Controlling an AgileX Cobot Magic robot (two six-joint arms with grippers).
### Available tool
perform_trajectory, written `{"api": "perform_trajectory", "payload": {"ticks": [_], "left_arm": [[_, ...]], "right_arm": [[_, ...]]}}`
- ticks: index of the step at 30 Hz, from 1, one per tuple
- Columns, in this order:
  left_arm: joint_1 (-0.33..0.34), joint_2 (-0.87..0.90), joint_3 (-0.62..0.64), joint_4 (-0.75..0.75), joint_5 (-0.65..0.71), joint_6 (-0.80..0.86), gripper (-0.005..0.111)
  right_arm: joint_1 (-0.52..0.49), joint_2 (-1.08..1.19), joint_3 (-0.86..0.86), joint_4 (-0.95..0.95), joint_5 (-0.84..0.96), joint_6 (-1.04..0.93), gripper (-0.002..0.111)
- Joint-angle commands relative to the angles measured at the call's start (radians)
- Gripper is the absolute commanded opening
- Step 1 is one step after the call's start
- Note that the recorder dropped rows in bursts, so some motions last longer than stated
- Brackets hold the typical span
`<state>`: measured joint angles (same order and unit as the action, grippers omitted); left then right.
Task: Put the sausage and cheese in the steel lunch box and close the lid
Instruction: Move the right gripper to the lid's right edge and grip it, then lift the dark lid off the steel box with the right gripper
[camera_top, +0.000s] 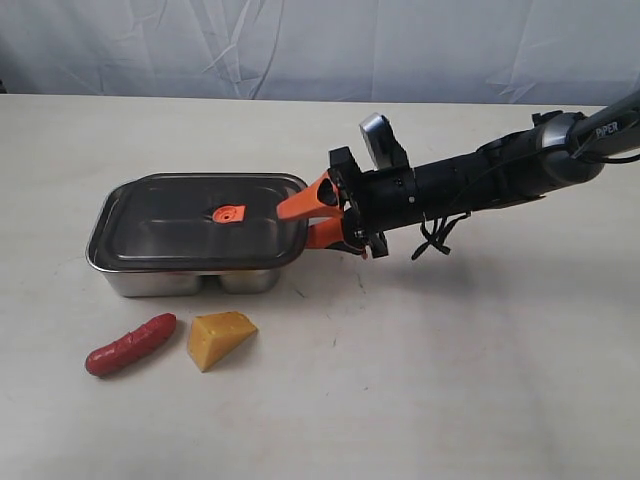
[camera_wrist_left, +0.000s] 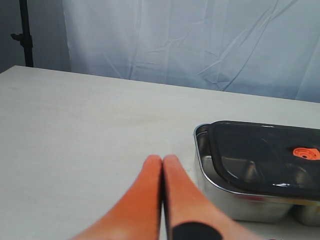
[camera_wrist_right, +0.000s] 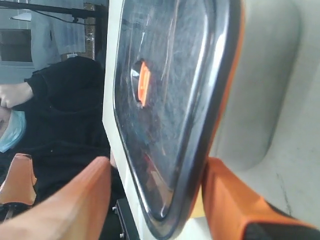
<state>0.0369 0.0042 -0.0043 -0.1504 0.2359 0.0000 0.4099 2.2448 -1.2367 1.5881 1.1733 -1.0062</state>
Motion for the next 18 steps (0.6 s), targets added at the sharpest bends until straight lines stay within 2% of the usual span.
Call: {"api": "perform_trajectory", "payload": {"ticks": [1,5,7,10,12,13,18], "left_arm": [[0.003,-0.004,0.004,-0.005,-0.002,0.0,0.0],[0.003,-0.004,0.004,-0.005,-0.002,0.0,0.0],[0.003,-0.004,0.004,-0.005,-0.002,0.0,0.0],[0.003,-0.004,0.004,-0.005,-0.002,0.0,0.0],[0.003,-0.004,0.004,-0.005,-0.002,0.0,0.0],[0.003,-0.004,0.004,-0.005,-0.002,0.0,0.0],[0.003,-0.004,0.004,-0.005,-0.002,0.0,0.0]], "right_arm": [[-0.001,0.0,-0.007,-0.012,0.02,-0.011,0.053],[-0.001,0.0,-0.007,-0.012,-0.023,-0.011,0.053],[-0.001,0.0,-0.007,-0.012,-0.038,-0.011,0.047],[-0.001,0.0,-0.007,-0.012,-0.08,-0.012,0.019],[-0.001,0.0,-0.007,-0.01,-0.086,-0.015,0.003],[-0.001,0.0,-0.007,-0.01,-0.084,-0.015,-0.001],[-0.003,0.0,-0.007,-0.006,-0.018,-0.015,-0.001]]}}
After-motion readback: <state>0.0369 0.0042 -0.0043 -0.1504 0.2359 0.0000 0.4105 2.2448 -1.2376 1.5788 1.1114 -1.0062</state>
